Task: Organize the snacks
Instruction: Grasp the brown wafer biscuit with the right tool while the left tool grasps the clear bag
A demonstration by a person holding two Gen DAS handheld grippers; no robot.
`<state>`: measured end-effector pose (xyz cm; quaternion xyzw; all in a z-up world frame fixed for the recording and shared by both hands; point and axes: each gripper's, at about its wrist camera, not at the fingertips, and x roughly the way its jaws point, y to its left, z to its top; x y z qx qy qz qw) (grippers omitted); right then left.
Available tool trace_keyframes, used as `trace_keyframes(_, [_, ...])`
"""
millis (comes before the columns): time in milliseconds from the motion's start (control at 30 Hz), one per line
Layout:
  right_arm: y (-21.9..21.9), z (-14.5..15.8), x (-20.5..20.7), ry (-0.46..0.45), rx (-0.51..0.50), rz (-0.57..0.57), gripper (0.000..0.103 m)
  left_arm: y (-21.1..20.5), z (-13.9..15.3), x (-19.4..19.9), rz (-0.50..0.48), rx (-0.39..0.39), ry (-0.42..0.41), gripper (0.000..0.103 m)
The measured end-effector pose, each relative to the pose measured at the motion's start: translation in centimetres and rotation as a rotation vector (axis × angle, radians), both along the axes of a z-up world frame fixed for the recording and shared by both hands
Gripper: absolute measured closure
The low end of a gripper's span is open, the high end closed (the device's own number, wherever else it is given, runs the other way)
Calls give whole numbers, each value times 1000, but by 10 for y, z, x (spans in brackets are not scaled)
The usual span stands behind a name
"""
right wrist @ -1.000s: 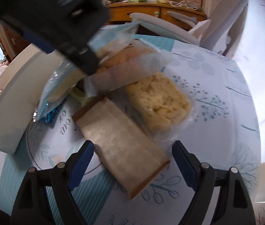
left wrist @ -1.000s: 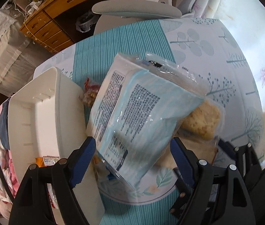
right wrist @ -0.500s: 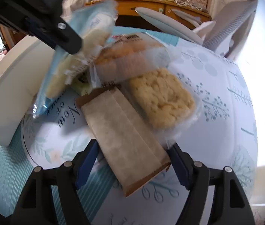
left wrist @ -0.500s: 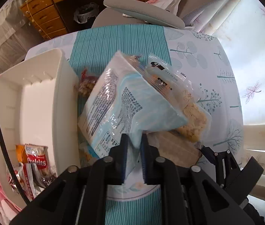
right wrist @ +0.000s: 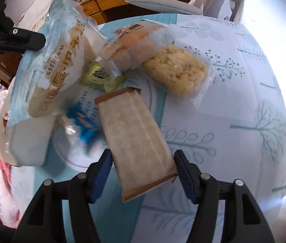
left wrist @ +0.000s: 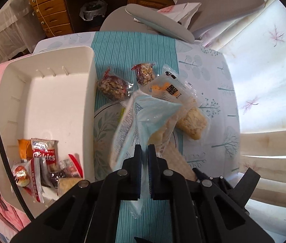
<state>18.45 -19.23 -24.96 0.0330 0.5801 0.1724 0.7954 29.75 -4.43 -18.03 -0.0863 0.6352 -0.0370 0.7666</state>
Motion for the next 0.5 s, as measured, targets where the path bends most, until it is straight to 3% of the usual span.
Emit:
trace_keyframes(133, [3, 17, -9, 7, 81, -21, 44, 14, 16, -11, 31, -49, -3, 100])
trace_keyframes(233, [5, 33, -15, -2, 135, -43, 46, 25, 41, -18, 29, -64, -62, 100])
trace_keyframes(500, [10, 67, -17, -44, 165, -89, 50, 59, 91, -42, 13, -60, -181, 100])
